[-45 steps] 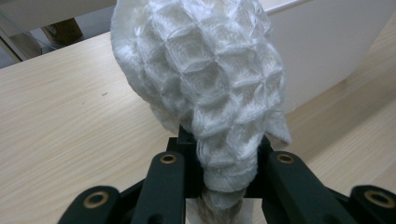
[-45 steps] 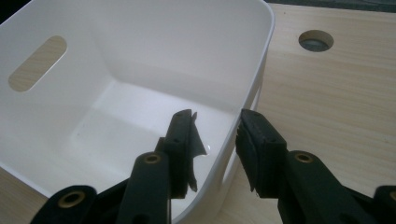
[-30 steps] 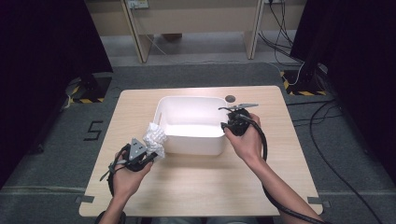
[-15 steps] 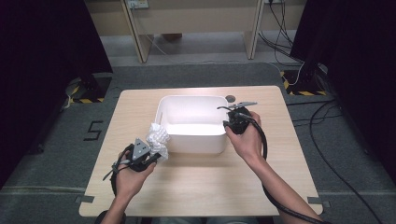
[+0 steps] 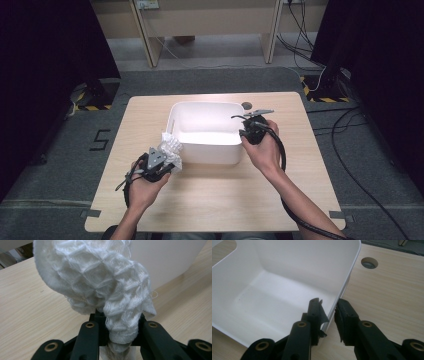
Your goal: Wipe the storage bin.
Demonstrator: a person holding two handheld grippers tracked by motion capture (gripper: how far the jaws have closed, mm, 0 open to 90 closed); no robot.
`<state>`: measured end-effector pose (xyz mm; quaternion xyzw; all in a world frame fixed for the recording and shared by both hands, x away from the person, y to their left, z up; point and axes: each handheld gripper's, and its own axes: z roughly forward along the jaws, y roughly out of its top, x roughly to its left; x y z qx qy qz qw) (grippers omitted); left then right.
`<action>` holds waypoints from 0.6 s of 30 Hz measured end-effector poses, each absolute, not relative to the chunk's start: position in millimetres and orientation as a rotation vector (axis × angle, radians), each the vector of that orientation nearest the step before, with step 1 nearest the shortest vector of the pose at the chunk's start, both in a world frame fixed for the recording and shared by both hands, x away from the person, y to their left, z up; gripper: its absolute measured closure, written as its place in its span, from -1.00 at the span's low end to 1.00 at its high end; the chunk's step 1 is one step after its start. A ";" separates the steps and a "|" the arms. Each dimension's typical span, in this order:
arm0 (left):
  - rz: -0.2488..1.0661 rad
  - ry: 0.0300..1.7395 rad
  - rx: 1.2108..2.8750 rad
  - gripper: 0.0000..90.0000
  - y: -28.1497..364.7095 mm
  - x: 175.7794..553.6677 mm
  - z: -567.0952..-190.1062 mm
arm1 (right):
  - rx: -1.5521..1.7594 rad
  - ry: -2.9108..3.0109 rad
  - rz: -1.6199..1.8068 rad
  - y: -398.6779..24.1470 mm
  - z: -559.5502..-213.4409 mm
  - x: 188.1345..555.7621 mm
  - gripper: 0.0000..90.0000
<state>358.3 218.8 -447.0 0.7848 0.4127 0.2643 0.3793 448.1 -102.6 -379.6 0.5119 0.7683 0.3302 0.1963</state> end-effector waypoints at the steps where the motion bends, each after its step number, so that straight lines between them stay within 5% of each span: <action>1: 0.676 1.057 2.010 0.66 218.6 358.7 -447.9 | 1.429 2.153 0.922 -102.5 -379.5 448.2 0.65; 18: 0.642 1.091 2.062 0.66 218.0 367.9 -468.3 | 1.411 2.160 0.919 -102.5 -379.5 448.0 0.65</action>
